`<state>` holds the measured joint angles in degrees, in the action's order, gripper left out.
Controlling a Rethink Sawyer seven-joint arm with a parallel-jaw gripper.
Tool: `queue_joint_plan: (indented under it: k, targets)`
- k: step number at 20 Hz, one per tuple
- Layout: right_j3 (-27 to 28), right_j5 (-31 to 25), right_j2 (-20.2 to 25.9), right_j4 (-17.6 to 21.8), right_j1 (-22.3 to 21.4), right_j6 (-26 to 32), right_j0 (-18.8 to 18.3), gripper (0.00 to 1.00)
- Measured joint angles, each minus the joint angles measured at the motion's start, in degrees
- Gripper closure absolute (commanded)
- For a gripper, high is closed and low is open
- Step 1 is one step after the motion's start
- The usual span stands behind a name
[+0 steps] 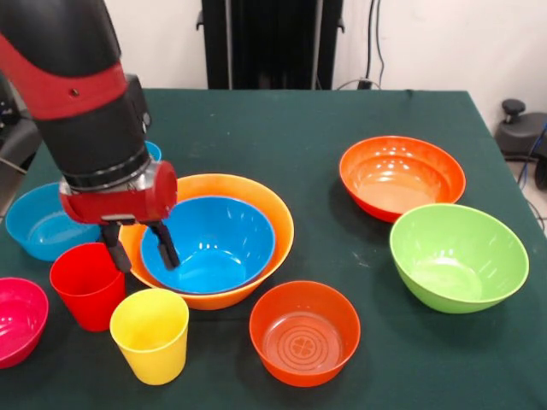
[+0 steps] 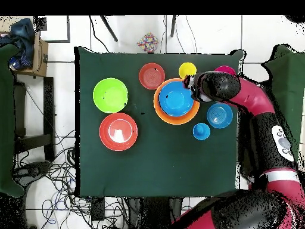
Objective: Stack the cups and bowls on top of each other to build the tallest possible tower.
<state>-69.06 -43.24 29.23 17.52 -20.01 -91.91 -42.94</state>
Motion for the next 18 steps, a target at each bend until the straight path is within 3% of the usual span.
queue_joint_plan:
  k: [18]
  targets:
    - [3.8,0.02,0.0,5.69,3.05,0.01,0.21,0.0]
